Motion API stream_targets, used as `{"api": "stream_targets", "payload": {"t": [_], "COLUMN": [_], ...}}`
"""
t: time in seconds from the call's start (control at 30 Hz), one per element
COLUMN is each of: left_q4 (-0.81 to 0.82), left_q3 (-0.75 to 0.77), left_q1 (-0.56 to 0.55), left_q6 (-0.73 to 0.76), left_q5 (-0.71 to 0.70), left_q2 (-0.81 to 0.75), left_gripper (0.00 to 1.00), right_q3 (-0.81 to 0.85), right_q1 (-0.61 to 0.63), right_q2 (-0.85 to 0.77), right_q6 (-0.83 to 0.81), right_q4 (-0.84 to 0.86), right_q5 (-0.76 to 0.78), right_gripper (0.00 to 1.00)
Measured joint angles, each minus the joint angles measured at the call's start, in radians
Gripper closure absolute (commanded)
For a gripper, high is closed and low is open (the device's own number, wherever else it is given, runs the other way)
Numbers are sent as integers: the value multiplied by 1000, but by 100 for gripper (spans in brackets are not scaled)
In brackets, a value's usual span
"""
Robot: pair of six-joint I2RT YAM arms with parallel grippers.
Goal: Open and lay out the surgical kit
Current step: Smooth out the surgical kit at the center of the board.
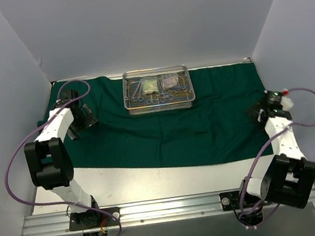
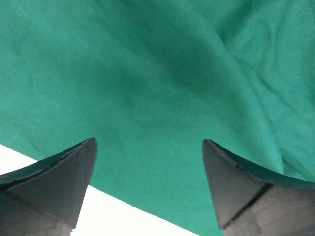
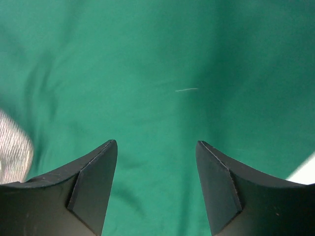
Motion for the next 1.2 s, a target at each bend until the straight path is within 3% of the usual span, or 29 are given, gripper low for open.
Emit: {"api": "stream_targets", "payload": {"t": [0.2, 0.63, 0.97, 1.2], "left_q4": [13, -18, -68, -115], "left_q3": [56, 6, -66, -133], "left_q1": [0, 6, 22, 33], "left_q6": [6, 43, 63, 61], "left_q5": [-19, -16, 4, 5], "left_q2": [124, 190, 155, 107], "left_gripper": [9, 12, 11, 11], "right_q3": [130, 252, 338, 345], "right_q1": [391, 980, 1217, 1299], "right_q2": [198, 442, 646, 649], "right_q6": [-82, -246, -375, -399], "right_q4": [69, 158, 156, 126], "right_q5": [-6, 21, 62, 64], "right_gripper": [40, 40, 40, 40]}}
